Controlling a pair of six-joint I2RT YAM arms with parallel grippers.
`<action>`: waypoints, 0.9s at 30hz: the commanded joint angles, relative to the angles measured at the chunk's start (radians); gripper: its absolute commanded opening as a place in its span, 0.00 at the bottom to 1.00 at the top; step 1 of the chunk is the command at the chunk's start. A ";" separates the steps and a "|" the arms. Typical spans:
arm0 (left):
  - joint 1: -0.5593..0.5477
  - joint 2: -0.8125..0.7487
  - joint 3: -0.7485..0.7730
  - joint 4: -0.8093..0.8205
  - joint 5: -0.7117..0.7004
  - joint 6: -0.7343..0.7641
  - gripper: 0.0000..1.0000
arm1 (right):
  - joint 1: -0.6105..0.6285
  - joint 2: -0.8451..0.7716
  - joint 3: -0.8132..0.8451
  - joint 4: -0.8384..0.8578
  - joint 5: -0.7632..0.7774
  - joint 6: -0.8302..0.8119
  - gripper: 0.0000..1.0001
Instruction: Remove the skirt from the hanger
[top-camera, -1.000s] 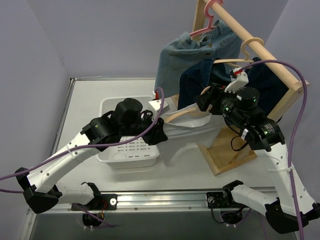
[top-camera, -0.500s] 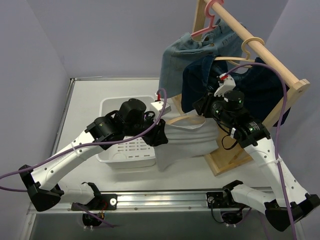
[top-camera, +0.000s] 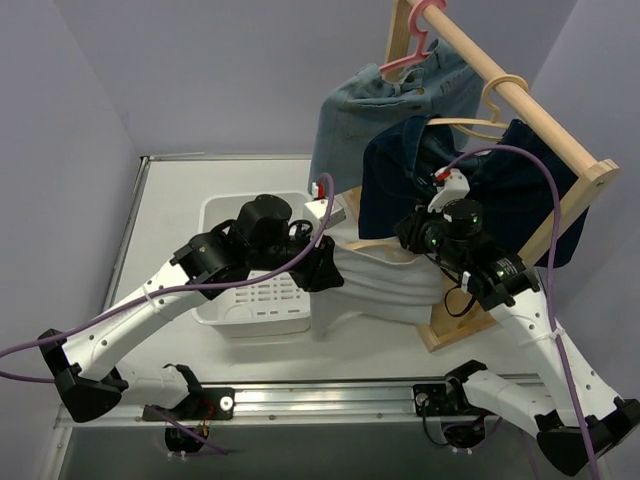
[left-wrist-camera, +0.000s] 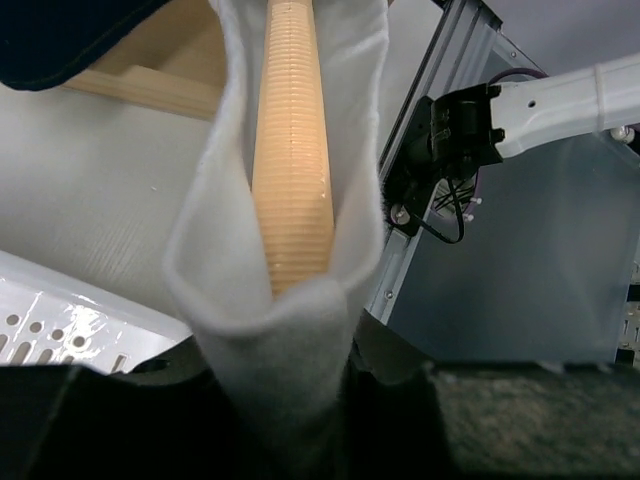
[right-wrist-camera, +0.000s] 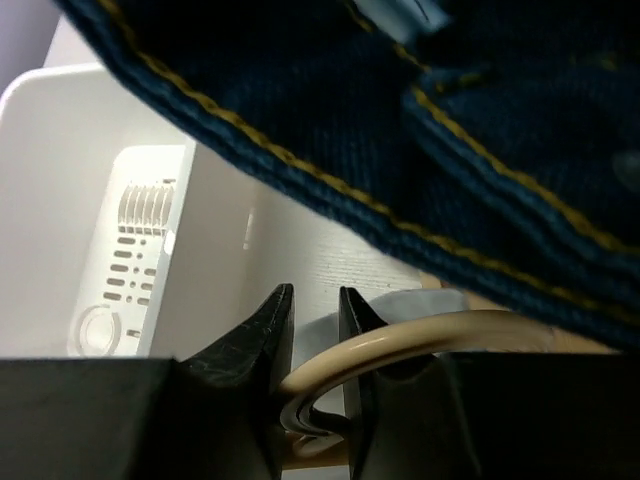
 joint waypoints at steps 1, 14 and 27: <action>0.001 -0.045 0.043 0.155 0.028 0.013 0.11 | -0.003 -0.025 0.008 -0.015 0.098 0.107 0.00; 0.001 -0.097 0.080 0.077 -0.064 0.082 0.94 | -0.001 -0.036 0.129 -0.153 0.089 0.033 0.00; 0.022 -0.076 0.079 0.255 -0.208 -0.074 0.94 | -0.001 -0.053 0.111 -0.155 -0.002 -0.005 0.00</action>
